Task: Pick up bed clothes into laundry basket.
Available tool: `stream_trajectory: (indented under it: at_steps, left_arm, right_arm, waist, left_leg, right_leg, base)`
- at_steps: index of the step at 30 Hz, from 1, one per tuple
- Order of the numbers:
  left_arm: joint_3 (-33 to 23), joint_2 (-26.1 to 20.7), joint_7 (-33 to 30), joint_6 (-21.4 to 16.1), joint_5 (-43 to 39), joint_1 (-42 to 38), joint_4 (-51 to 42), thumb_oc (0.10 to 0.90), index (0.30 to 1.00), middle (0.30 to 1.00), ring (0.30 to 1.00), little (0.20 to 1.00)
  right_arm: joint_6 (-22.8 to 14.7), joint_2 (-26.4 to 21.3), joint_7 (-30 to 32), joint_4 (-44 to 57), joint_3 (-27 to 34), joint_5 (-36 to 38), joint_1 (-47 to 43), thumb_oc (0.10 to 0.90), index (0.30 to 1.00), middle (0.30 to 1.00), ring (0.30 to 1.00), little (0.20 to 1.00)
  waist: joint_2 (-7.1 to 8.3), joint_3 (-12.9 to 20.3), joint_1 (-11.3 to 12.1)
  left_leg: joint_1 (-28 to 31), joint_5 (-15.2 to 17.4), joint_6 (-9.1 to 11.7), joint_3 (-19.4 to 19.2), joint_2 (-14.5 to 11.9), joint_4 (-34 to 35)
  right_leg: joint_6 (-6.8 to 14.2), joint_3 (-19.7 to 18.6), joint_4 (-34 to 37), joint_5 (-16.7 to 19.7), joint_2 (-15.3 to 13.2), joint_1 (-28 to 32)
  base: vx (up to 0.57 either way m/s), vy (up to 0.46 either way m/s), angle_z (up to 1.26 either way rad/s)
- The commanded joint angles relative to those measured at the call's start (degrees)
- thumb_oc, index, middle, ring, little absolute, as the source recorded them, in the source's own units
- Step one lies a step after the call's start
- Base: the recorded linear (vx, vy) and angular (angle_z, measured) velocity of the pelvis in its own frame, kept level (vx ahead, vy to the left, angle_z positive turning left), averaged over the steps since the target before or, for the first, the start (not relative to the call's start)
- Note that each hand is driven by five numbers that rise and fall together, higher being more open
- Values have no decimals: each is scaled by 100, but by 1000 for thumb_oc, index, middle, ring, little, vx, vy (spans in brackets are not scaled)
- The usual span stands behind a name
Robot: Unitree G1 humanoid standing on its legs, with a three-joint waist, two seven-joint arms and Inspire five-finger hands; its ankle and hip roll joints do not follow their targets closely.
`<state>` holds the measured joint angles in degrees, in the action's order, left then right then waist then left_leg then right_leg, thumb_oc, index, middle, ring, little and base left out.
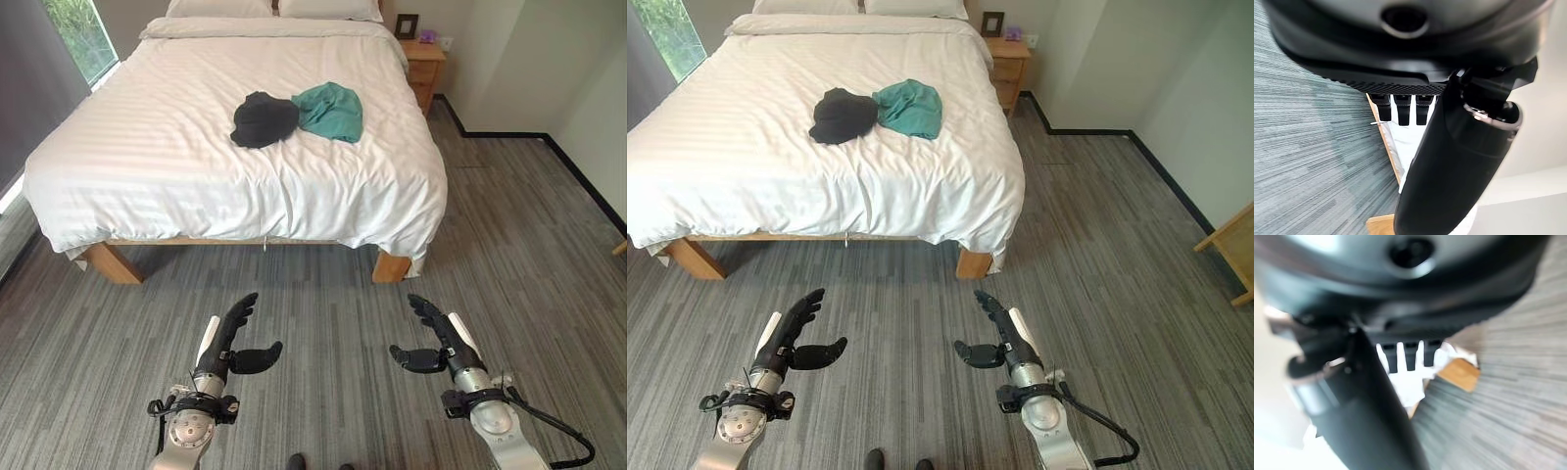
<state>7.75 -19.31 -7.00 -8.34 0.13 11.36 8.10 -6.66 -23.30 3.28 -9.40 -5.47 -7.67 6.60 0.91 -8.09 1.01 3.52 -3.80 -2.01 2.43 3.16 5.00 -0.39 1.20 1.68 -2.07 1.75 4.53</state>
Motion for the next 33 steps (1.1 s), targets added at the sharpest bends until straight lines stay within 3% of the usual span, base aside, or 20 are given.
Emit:
stream_trajectory:
  at_steps: [1, 3, 4, 5, 6, 9, 10, 14, 15, 19, 21, 22, 24, 25, 26, 28, 29, 31, 32, 33]
  left_arm:
    - [-374, -215, -175, -397, 66, -421, -492, 800, 900, 900, 900, 900]
    - [-354, -241, -189, -361, 84, -475, -464, 800, 900, 900, 900, 900]
    - [-355, -239, -190, -359, 84, -482, -463, 800, 900, 900, 900, 900]
    - [-328, -289, -257, -301, 96, -572, -440, 800, 900, 900, 900, 900]
    - [-327, -295, -286, -290, 93, -612, -414, 800, 900, 900, 900, 900]
    - [-335, -296, -353, -301, 35, -703, -347, 800, 900, 900, 900, 900]
    - [-347, -299, -405, -308, -5, -778, -296, 800, 900, 900, 900, 900]
    - [-376, -275, -459, -298, 57, -886, -201, 800, 900, 900, 900, 900]
    - [-376, -271, -459, -298, 59, -882, -199, 800, 900, 900, 900, 900]
    - [-309, -211, -454, -304, 117, -950, -121, 800, 900, 900, 900, 900]
    - [-239, -174, -398, -334, 127, -921, -119, 800, 900, 900, 900, 900]
    - [-147, -135, -336, -361, 115, -805, -151, 800, 900, 900, 900, 900]
    - [-142, -128, -337, -361, 115, -796, -153, 800, 900, 900, 900, 900]
    - [-60, -78, -246, -296, 27, -753, -250, 800, 900, 900, 900, 900]
    - [-55, -55, -241, -294, 55, -736, -292, 800, 900, 900, 900, 900]
    - [-61, -103, -184, -307, 49, -761, -424, 800, 900, 900, 900, 900]
    - [-55, -117, -172, -315, 70, -800, -484, 800, 900, 900, 900, 900]
    - [-19, -82, -176, -314, 87, -882, -535, 800, 900, 900, 900, 900]
    - [25, -38, -157, -324, 65, -920, -549, 800, 900, 900, 900, 900]
    - [71, 1, -113, -348, 57, -969, -561, 800, 900, 900, 900, 900]
  right_arm:
    - [-311, -124, 341, 592, 416, -59, -557, 800, 900, 900, 900, 900]
    - [-273, -123, 385, 579, 457, -110, -585, 800, 900, 900, 900, 900]
    - [-271, -124, 386, 579, 458, -111, -591, 800, 900, 900, 900, 900]
    - [-257, -116, 437, 572, 425, -84, -675, 800, 900, 900, 900, 900]
    - [-258, -119, 441, 568, 418, -69, -712, 800, 900, 900, 900, 900]
    - [-251, -161, 456, 542, 415, -47, -810, 800, 900, 900, 900, 900]
    - [-273, -212, 475, 542, 436, -1, -884, 800, 900, 900, 900, 900]
    - [-311, -281, 515, 491, 525, 80, -861, 800, 900, 900, 900, 900]
    - [-312, -284, 513, 493, 523, 81, -857, 800, 900, 900, 900, 900]
    - [-303, -299, 449, 662, 688, 23, -578, 800, 900, 900, 900, 900]
    - [-318, -316, 381, 846, 811, 46, -327, 800, 900, 900, 900, 900]
    - [-363, -322, 283, 981, 885, 44, -105, 800, 900, 900, 900, 900]
    - [-361, -329, 280, 989, 888, 45, -91, 800, 900, 900, 900, 900]
    - [-365, -366, 203, 1127, 857, 61, -20, 800, 900, 900, 900, 900]
    - [-412, -453, 182, 1157, 836, 82, -74, 800, 900, 900, 900, 900]
    - [-407, -615, 237, 1210, 909, 69, -146, 800, 900, 900, 900, 900]
    - [-397, -661, 298, 1244, 977, 48, -211, 800, 900, 900, 900, 900]
    - [-360, -795, 407, 1220, 1049, -28, -329, 800, 900, 900, 900, 900]
    - [-328, -839, 416, 1221, 1070, -73, -347, 800, 900, 900, 900, 900]
    - [-313, -865, 413, 1209, 1111, -110, -318, 800, 900, 900, 900, 900]
  waist:
    - [281, 82, 168]
    - [277, -37, 149]
    - [283, -43, 155]
    - [174, -211, 130]
    - [152, -237, 140]
    - [185, -283, 87]
    - [243, -310, -45]
    - [277, -301, -450]
    - [225, -285, -472]
    - [133, -280, -974]
    - [85, -214, -1138]
    - [-73, -55, -1299]
    - [-114, -28, -1295]
    - [-289, 1, -1301]
    - [-277, -59, -1223]
    - [-119, -212, -1123]
    - [-13, -282, -1027]
    - [165, -428, -813]
    - [222, -472, -715]
    - [234, -536, -591]
  left_leg:
    - [7, 346, 149, 40, -49, 0]
    - [144, 376, 20, 111, 81, 0]
    - [139, 372, 15, 104, 91, 0]
    - [252, 393, -73, 187, 34, -39]
    - [284, 429, -65, 178, 11, -40]
    - [373, 544, -31, 248, 35, -15]
    - [541, 797, 22, 364, 66, 0]
    - [1124, 1305, 89, 812, -24, 0]
    - [1126, 1337, 91, 830, -80, 0]
    - [1639, 1662, 204, 1363, -302, 0]
    - [1787, 1723, 300, 1506, -457, 0]
    - [1824, 1340, 477, 1429, -794, -159]
    - [1816, 1346, 485, 1417, -832, -142]
    - [1390, 569, 688, 1101, -1016, -1175]
    - [912, -28, 787, 1125, -756, -2166]
    - [237, -690, 913, 838, -406, -3680]
    - [-144, -618, 896, 611, -260, -4187]
    - [-956, 27, 746, 106, 148, -4868]
    - [-1371, 197, 711, -206, 241, -4816]
    - [-1907, 315, 693, -574, 166, -4302]
  right_leg:
    - [967, -123, -701, 625, -871, -615]
    - [1107, -198, -1693, 1049, -945, -1009]
    - [1115, -213, -1741, 1036, -952, -1041]
    - [1061, -292, -2658, 1252, -872, -1535]
    - [1019, -223, -2749, 1162, -884, -1685]
    - [958, -91, -2404, 1010, -794, -1948]
    - [932, 39, -1654, 958, -644, -2154]
    - [1128, 263, -62, 1709, -400, -2690]
    - [1132, 308, 25, 1738, -363, -2639]
    - [1319, 185, 200, 2228, -389, -3363]
    - [1231, 166, 191, 2275, -493, -3274]
    - [1122, 96, 43, 2399, -449, -3180]
    - [1113, 115, 42, 2393, -418, -3198]
    - [1013, 67, -97, 2173, -312, -2983]
    - [882, 64, -78, 2057, -276, -2703]
    - [624, 45, -104, 1813, -333, -2291]
    - [554, -31, -68, 1670, -382, -2087]
    - [475, -187, -51, 1433, -478, -1716]
    - [476, -264, -62, 1332, -526, -1520]
    - [484, -403, -50, 1118, -537, -1208]
  base:
    - [-4, 106, -5]
    - [6, 117, -7]
    - [65, 139, -4]
    - [118, 120, 4]
    - [197, 113, 7]
    - [193, -22, 10]
    - [422, -94, -3]
    - [501, -104, 35]
    - [417, -60, 72]
    - [516, -177, 110]
    - [628, -395, 56]
    - [578, -375, 14]
    - [375, -240, 51]
    - [437, -314, 61]
    - [577, -430, 41]
    - [357, -386, 14]
    - [355, -379, -44]
    - [410, -282, -47]
    - [556, -155, -28]
    - [505, -51, -25]
